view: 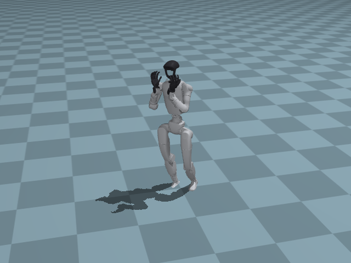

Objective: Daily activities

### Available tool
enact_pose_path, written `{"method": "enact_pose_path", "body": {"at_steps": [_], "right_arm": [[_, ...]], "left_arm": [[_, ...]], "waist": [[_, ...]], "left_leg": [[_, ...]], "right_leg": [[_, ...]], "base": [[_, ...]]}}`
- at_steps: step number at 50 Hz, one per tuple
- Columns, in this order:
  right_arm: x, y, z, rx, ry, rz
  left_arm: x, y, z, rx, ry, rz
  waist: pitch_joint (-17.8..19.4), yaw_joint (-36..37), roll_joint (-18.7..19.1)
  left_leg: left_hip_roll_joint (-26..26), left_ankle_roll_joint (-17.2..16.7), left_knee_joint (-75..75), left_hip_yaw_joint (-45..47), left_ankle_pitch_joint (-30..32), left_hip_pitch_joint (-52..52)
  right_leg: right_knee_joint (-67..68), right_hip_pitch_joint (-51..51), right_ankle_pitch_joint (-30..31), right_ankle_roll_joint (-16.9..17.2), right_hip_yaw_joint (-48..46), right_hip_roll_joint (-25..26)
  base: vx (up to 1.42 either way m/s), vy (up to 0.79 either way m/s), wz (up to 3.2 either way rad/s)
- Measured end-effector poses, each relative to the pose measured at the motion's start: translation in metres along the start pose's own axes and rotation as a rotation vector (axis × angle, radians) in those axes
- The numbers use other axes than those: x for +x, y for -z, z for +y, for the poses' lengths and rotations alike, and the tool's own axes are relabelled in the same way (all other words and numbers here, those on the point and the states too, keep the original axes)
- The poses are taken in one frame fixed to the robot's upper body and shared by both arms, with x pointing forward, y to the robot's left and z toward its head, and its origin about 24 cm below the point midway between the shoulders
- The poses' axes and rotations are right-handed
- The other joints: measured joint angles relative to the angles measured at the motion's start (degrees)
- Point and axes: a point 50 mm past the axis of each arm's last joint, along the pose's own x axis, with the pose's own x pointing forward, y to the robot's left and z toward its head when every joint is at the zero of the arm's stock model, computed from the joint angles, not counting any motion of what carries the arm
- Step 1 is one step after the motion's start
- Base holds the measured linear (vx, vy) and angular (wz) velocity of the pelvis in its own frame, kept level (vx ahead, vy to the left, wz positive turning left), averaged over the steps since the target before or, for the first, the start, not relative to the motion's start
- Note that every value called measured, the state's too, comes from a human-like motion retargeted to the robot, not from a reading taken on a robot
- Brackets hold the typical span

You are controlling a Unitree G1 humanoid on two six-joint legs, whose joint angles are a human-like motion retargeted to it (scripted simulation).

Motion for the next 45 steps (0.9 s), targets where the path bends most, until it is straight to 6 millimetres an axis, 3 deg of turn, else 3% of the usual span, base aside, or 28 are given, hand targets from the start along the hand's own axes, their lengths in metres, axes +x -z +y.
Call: {"method": "enact_pose_path", "body": {"at_steps": [38,45], "right_arm": [[0.003,0.004,-0.007,-0.022,0.106,0.056],[0.001,0.019,-0.008,-0.115,0.086,0.054]], "left_arm": [[-0.007,0.003,-0.012,0.112,-0.041,-0.079],[-0.009,0.009,0.021,0.396,0.054,-0.121]], "waist": [[-1.7,-0.5,-3.4],[-3.0,-0.3,-3.8]], "left_leg": [[-4.5,2.2,-8.5,2.2,4.0,2.3],[-5.5,3.1,-11.4,3.2,5.0,4.8]], "right_leg": [[0.5,-2.0,0.0,1.1,0.4,-4.0],[1.4,-1.5,-0.5,0.4,1.4,-4.6]], "base": [[0.00,0.00,0.00],[0.08,0.05,-0.10]]}}
